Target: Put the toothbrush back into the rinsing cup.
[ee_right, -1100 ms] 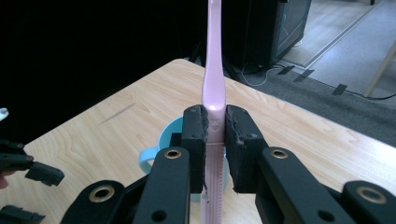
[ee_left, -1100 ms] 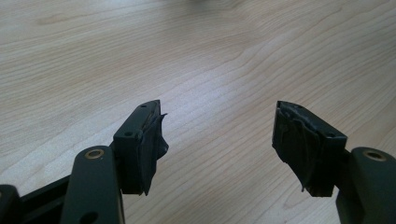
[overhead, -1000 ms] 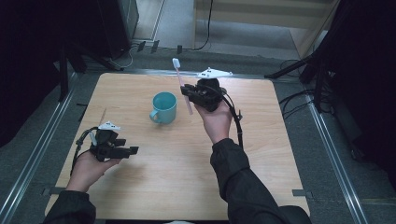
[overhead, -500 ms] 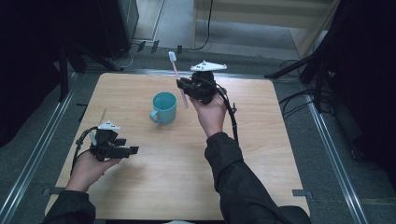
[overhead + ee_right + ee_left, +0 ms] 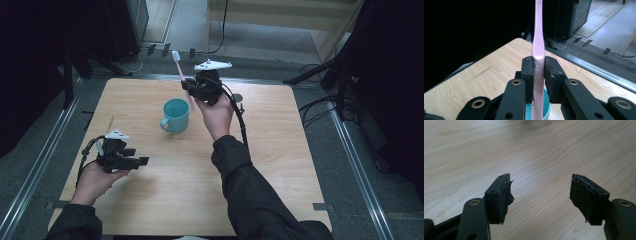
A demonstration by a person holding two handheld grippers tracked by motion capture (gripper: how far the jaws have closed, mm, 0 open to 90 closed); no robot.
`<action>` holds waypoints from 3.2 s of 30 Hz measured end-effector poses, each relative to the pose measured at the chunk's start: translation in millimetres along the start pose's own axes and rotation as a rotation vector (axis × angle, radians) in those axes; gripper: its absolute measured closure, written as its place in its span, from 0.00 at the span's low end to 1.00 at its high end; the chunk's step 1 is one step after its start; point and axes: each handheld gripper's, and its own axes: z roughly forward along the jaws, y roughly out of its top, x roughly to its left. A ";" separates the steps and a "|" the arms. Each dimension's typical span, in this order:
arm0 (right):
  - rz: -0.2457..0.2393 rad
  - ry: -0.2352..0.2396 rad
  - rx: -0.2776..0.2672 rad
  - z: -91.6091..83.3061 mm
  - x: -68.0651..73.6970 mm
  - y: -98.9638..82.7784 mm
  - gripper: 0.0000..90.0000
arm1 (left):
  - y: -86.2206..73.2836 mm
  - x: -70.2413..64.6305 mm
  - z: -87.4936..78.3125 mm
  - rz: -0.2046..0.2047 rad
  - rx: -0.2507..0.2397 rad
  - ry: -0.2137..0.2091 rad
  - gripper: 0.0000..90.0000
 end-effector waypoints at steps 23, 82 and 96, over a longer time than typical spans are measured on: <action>0.032 0.036 -0.026 43.7 11.7 -10.1 0.87 | -1.7 2.3 -2.7 -0.004 -0.007 -0.006 0.37; 0.041 -0.020 -0.066 70.0 14.6 -75.7 0.87 | 0.9 -1.5 3.2 0.009 0.002 -0.024 0.37; 0.071 -0.012 -0.005 75.0 12.6 -82.3 0.87 | 1.1 -1.5 4.3 0.013 0.010 -0.023 0.37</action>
